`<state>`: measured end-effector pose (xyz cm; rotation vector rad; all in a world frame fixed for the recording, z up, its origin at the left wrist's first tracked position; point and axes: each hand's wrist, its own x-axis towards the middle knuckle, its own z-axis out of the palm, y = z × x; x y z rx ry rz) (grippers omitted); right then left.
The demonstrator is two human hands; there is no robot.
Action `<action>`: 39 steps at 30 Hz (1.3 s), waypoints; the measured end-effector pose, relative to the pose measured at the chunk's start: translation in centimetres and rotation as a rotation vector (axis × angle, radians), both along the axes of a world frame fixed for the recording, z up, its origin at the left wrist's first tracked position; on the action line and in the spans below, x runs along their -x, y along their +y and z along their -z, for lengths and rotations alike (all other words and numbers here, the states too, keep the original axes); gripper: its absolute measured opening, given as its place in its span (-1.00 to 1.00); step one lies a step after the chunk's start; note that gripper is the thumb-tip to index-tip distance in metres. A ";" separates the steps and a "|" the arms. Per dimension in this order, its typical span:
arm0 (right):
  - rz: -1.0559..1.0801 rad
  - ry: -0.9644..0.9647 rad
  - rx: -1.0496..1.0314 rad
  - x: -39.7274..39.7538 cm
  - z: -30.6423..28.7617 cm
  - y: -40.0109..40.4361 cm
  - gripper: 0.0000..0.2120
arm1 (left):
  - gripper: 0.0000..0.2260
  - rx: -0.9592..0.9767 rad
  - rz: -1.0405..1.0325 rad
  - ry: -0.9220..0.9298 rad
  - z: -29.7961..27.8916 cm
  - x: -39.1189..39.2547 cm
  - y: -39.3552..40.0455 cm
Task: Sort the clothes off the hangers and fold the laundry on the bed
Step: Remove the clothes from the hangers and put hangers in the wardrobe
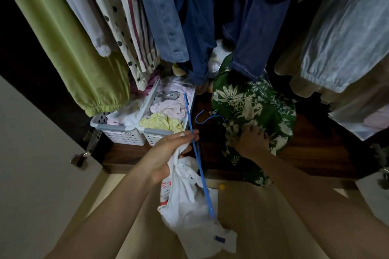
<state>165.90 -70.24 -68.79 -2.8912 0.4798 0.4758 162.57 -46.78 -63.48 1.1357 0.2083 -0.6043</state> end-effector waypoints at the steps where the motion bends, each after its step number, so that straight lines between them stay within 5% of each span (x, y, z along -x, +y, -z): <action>1: 0.001 0.027 0.005 -0.3 0.6 0.0 -0.14 | -0.82 -0.062 -0.022 -0.023 0.1 0.0 -0.2; 3: -0.030 0.027 0.069 -0.4 1.7 0.0 -0.20 | -0.87 -0.143 -0.036 -0.040 0.2 -0.1 -0.7; 7: -0.076 -0.106 0.014 0.0 2.4 -0.8 -0.68 | -0.90 -0.219 -0.074 -0.044 0.4 -0.7 -1.1; 11: -0.108 0.004 -0.080 1.3 2.2 -2.2 -0.73 | -0.84 -0.342 -0.113 -0.051 0.6 -0.5 -1.4; 16: 0.101 0.073 -0.501 3.6 0.6 -4.8 -0.83 | -0.71 -0.437 -0.107 -0.045 0.9 0.5 -1.5; 19: 0.008 -0.156 -0.129 5.3 -0.7 -6.1 -0.82 | -0.86 -0.404 -0.117 -0.040 0.7 1.3 -1.7; 23: -0.274 -0.496 -0.229 6.8 -0.8 -2.9 -0.93 | -0.74 -0.373 -0.172 -0.046 0.7 2.2 -1.5; 28: -0.566 -0.294 -0.021 4.8 2.1 2.2 -0.74 | -0.78 -0.425 -0.192 -0.066 0.0 3.5 -0.1; 32: -0.459 -0.221 0.321 3.3 2.9 3.9 -0.62 | -0.81 -0.449 -0.200 -0.104 0.2 4.0 0.6; 39: -0.329 -0.181 0.405 1.5 3.3 2.8 -0.66 | -0.84 -0.457 -0.195 -0.127 0.9 3.8 0.8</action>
